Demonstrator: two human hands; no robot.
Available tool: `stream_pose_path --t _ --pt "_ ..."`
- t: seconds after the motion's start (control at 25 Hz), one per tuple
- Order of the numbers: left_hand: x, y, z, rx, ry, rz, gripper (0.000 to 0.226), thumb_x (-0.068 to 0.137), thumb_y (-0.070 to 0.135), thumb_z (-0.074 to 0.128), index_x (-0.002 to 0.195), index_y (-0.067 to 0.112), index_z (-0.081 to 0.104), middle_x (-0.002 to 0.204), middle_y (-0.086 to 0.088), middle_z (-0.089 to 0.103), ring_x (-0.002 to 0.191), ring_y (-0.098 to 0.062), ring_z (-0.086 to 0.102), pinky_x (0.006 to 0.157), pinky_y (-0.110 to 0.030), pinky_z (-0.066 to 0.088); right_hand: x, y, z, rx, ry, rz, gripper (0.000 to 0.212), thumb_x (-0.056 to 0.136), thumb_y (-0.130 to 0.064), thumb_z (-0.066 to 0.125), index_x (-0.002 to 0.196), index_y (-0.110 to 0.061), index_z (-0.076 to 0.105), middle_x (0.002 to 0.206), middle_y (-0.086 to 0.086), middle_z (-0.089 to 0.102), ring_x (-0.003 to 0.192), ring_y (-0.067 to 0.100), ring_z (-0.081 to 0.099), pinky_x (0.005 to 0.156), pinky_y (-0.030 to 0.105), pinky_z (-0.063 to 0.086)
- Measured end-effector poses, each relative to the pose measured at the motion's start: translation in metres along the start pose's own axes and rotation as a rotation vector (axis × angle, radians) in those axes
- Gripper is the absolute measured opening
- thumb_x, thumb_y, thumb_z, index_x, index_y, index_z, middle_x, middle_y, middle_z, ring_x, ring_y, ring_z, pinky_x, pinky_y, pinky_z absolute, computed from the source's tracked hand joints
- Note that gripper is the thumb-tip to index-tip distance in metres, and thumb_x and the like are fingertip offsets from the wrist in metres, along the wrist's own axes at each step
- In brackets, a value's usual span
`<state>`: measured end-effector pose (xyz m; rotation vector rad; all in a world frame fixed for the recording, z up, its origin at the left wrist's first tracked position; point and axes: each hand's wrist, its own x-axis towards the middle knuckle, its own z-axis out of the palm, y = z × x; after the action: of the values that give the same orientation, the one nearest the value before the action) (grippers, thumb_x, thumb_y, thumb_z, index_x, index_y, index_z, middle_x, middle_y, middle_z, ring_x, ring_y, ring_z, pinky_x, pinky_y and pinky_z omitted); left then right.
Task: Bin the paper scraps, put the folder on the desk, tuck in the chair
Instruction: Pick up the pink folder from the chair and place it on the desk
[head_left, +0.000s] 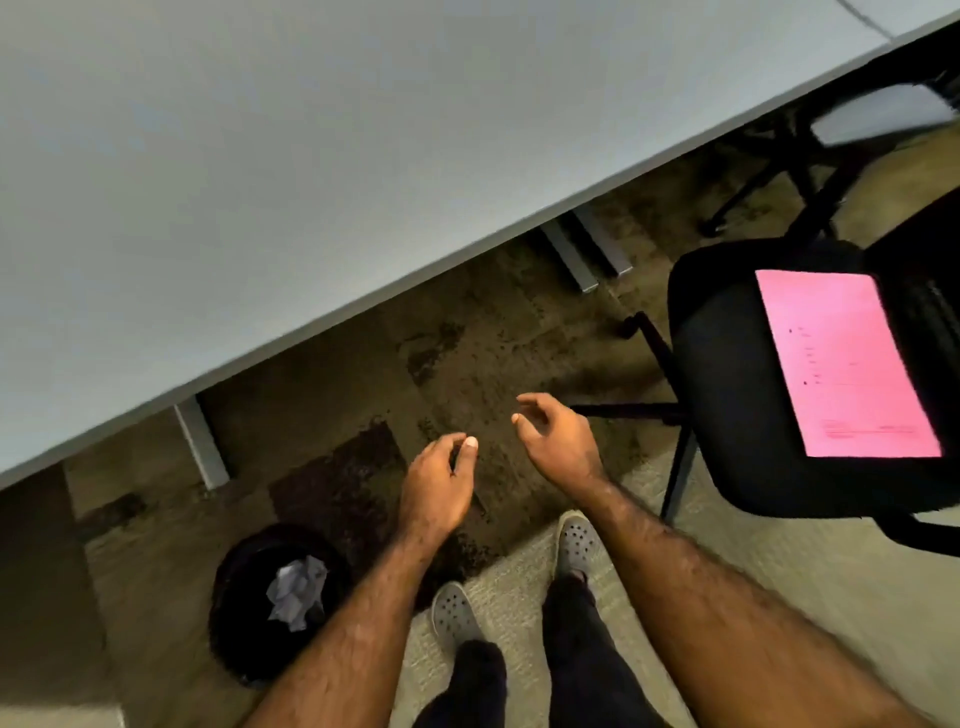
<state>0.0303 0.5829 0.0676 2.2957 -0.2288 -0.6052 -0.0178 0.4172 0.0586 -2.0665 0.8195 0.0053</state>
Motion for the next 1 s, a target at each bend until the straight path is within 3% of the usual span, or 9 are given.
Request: stream_pose_path --t 0.28,0.52,0.8,1.0 --pt "0.02 0.112 0.067 0.038 -0.189 0.138 0.045 0.093 0.037 0.056 0.133 0.017 0.052 0.13 -0.007 0.061 0.118 -0.022 0.057 0.1 -0.031 0.044 0.022 0.044 -0.126 0.145 0.233 0.18 0.031 0.088 -0.036 0.065 0.117 -0.027 0.064 0.099 -0.009 0.069 0.091 0.004 0.063 0.079 0.017 0.044" --pt "0.053 0.211 0.149 0.029 -0.338 0.188 0.046 0.09 0.033 0.061 0.133 0.021 0.051 0.123 -0.002 0.064 0.109 -0.019 0.061 0.094 -0.028 0.045 0.055 0.104 -0.229 0.222 0.427 0.289 0.03 0.09 -0.03 0.065 0.118 -0.019 0.064 0.105 0.001 0.071 0.095 0.013 0.065 0.083 0.023 0.048" --pt "0.099 0.289 0.267 0.043 -0.469 0.15 0.052 0.086 0.033 0.064 0.134 0.021 0.05 0.113 -0.002 0.067 0.102 -0.019 0.063 0.094 -0.033 0.05 0.094 0.214 -0.322 0.269 0.486 0.503 0.04 0.089 -0.035 0.066 0.125 -0.021 0.057 0.125 0.002 0.063 0.11 0.02 0.059 0.084 0.025 0.043" --pt "0.125 0.321 0.343 0.168 -0.549 0.147 0.067 0.083 0.035 0.07 0.14 0.017 0.041 0.128 -0.006 0.061 0.115 -0.022 0.059 0.097 -0.032 0.046 0.1 0.298 -0.365 0.222 0.454 0.693 0.064 0.081 -0.047 0.072 0.134 -0.02 0.049 0.135 0.006 0.056 0.117 0.026 0.056 0.084 0.028 0.043"
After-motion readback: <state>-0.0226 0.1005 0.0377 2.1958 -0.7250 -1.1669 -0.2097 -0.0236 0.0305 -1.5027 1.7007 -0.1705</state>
